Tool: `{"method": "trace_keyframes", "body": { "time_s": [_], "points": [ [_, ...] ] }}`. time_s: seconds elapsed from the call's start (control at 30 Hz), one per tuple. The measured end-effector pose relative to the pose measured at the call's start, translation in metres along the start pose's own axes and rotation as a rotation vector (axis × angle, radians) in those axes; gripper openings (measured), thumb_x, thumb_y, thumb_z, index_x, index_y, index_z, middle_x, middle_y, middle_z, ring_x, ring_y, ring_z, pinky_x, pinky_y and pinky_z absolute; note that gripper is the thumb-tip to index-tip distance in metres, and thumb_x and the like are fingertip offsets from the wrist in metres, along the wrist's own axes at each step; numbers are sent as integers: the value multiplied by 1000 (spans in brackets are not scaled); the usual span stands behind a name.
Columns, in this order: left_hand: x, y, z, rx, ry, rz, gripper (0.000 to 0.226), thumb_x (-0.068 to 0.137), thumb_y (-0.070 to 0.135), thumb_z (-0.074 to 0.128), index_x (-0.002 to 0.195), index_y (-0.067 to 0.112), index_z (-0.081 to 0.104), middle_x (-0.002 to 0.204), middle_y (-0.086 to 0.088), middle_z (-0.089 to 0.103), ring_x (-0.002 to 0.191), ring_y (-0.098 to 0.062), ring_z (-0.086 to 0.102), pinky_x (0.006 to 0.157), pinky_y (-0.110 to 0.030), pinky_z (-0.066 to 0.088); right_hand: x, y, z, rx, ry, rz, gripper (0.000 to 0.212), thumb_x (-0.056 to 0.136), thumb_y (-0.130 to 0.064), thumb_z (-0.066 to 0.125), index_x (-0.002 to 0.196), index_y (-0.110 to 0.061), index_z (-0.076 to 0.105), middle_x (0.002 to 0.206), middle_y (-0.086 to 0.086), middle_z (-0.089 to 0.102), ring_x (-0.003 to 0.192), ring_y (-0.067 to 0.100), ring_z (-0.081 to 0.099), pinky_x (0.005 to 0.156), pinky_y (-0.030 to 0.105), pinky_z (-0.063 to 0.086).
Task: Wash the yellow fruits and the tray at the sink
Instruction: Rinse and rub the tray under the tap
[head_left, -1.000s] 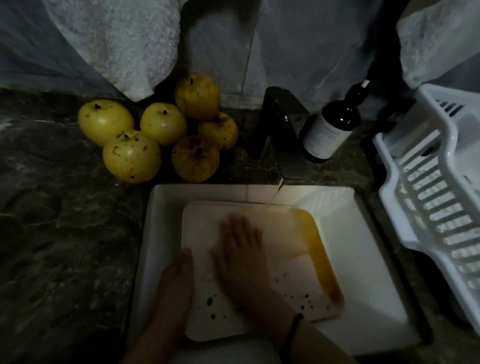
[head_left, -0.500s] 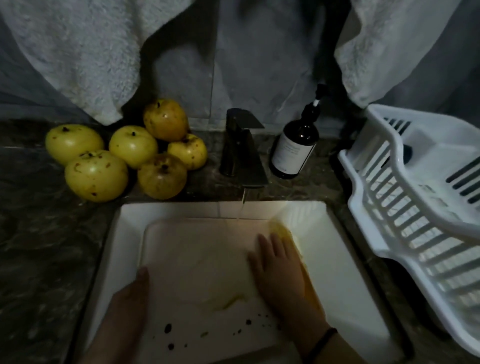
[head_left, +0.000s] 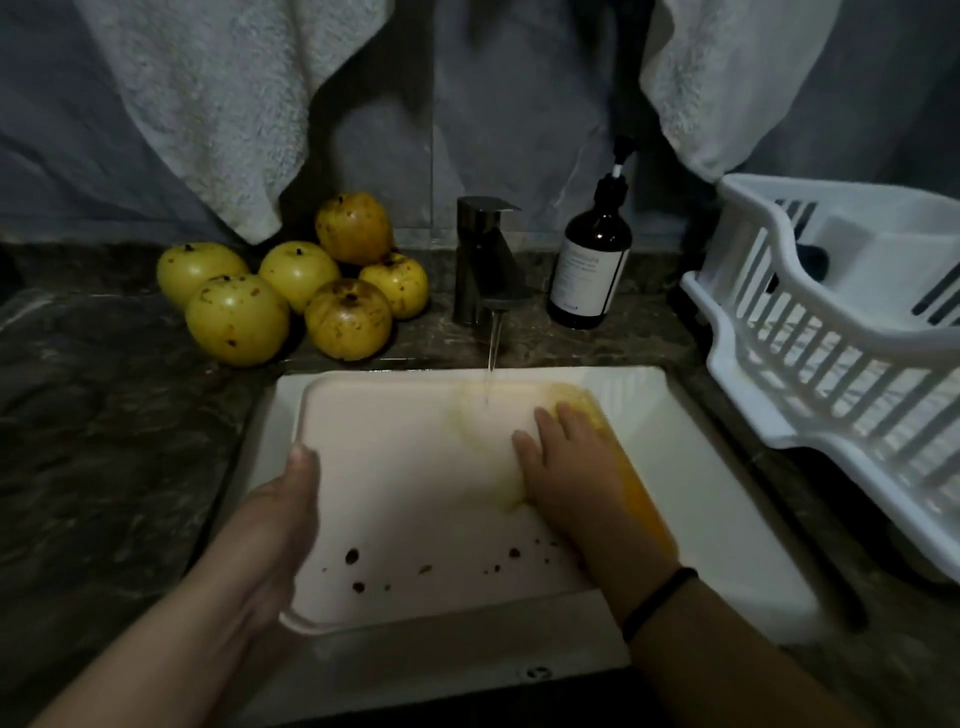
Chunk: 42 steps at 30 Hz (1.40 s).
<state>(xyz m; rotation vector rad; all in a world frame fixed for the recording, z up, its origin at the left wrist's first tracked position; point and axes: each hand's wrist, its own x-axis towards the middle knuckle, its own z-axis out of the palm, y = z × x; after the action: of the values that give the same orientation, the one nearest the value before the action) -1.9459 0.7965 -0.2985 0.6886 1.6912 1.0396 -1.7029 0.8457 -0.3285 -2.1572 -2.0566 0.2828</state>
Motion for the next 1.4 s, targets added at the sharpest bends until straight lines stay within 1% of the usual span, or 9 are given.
{"method": "trace_keyframes", "body": {
  "time_s": [0.23,0.37,0.43,0.6,0.7,0.8,0.93,1.17,1.4],
  "points": [
    [5,8,11,-57,115,-2,67,99,52,30,144,3,35,145,-19,38,130,-36,39,103,-41,32,-8,-7,-17,77,8,-63,55,100,-48,25,147,-21,33,157,3,23,145,18,16,118,45,12],
    [-7,8,8,96,104,51,68,99,51,30,136,-3,45,138,-25,46,120,-39,47,94,-39,39,-4,0,-24,27,83,108,63,99,-50,21,146,-10,35,154,11,29,143,24,22,119,37,13],
    [-7,6,7,110,80,83,67,100,50,28,135,-4,46,136,-24,48,118,-37,49,85,-34,36,-5,-14,-24,-19,28,123,66,98,-55,17,149,-15,28,158,10,20,145,26,15,119,40,9],
    [-13,12,8,86,-9,92,63,101,48,28,132,-3,49,131,-23,52,102,-34,51,77,-31,33,-17,-77,-12,8,-77,-124,61,99,-54,14,153,-26,8,161,-1,-3,148,19,-6,119,41,-4],
    [-9,12,5,62,-45,121,61,101,47,28,127,-2,54,126,-23,56,89,-26,48,79,-31,37,-32,-103,-8,-21,-71,-225,64,98,-57,15,153,-27,4,160,-3,-8,147,17,-11,119,43,-7],
    [-10,13,6,32,-81,119,59,101,46,28,126,-1,55,125,-23,56,91,-26,50,81,-32,40,-37,-101,-13,-74,-78,-317,61,97,-58,18,152,-35,5,160,-9,-7,147,14,-11,119,45,-5],
    [-8,15,8,37,-78,96,62,100,47,29,130,-3,52,130,-24,53,109,-34,53,93,-39,42,-14,-63,-24,-46,-105,-33,60,96,-60,12,151,-37,6,161,-7,-6,148,19,-7,118,47,-4],
    [-6,13,9,16,-77,80,62,99,48,31,129,-2,52,129,-22,54,106,-33,53,89,-37,41,11,-19,-30,-59,-58,288,67,97,-58,9,153,-21,12,161,8,6,148,26,3,120,45,2],
    [-9,14,9,21,-73,87,62,100,47,30,129,-3,52,129,-24,53,105,-35,54,86,-36,40,-23,-106,-15,0,-106,-141,61,99,-55,15,153,-28,7,161,-2,-6,148,21,-9,118,45,-6]
  ]
}}
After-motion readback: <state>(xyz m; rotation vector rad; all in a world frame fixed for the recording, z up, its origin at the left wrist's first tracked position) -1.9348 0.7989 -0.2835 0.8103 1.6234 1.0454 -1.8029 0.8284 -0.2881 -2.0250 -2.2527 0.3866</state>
